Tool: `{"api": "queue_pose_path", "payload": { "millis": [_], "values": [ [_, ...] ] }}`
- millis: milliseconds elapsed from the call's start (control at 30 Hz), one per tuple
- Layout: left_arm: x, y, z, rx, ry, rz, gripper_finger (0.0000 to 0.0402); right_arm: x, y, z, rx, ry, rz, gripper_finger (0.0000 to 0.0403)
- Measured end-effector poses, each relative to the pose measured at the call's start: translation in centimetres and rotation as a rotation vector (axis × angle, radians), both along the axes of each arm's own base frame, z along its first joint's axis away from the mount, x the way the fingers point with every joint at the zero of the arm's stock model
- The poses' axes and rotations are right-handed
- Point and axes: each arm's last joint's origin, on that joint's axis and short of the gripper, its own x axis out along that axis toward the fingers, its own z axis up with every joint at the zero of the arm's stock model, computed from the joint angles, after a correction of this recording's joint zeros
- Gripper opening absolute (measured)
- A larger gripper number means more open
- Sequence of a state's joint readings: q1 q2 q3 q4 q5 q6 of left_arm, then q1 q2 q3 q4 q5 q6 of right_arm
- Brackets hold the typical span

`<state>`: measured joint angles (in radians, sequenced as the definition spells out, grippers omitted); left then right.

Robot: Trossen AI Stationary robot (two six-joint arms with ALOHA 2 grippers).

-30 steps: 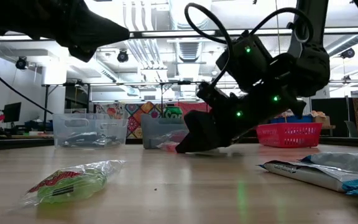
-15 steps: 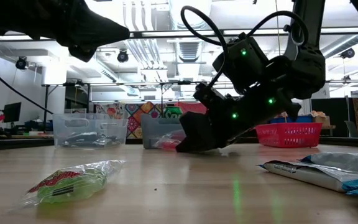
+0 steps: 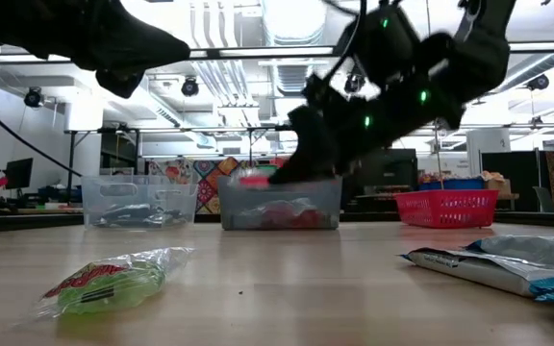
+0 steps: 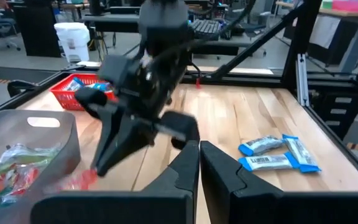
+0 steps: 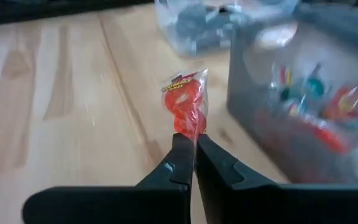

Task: Organize candy in baskets
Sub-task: Put the orange gummy into the black bin, then put the green gummy into the black bin

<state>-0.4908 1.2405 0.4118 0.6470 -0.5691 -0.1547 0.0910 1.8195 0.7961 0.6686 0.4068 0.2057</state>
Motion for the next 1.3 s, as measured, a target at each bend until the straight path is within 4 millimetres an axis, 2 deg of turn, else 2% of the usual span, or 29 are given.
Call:
{"api": "queue_pose_path", "payload": {
  "millis": [167, 367, 533, 700, 1067, 1300],
  "values": [
    [-0.1, 0.1, 0.2, -0.008, -0.010, 0.011, 0.0000, -0.6, -0.4, 3.5, -0.075, -0.031, 0.018, 0.0008],
    [-0.1, 0.1, 0.3, -0.016, -0.014, 0.024, 0.0000, -1.6, -3.6, 6.5, -0.144, -0.045, -0.055, 0.0008],
    [-0.1, 0.1, 0.3, -0.035, -0.018, 0.029, 0.0000, -2.1, -7.2, 6.2, -0.129, 0.002, -0.167, 0.0010],
    [-0.1, 0.1, 0.2, -0.057, -0.018, 0.032, 0.0000, -2.4, -8.8, 5.2, -0.082, 0.048, -0.177, 0.0034],
    [0.2, -0.1, -0.4, -0.202, -0.005, 0.021, 0.0000, -2.6, -8.7, 5.8, -0.042, 0.023, -0.190, 0.0144],
    [0.2, -1.2, -1.5, -0.403, 0.057, -0.056, 0.0014, -3.7, -5.9, 7.8, 0.012, 0.064, -0.044, 0.0166]
  ]
}}
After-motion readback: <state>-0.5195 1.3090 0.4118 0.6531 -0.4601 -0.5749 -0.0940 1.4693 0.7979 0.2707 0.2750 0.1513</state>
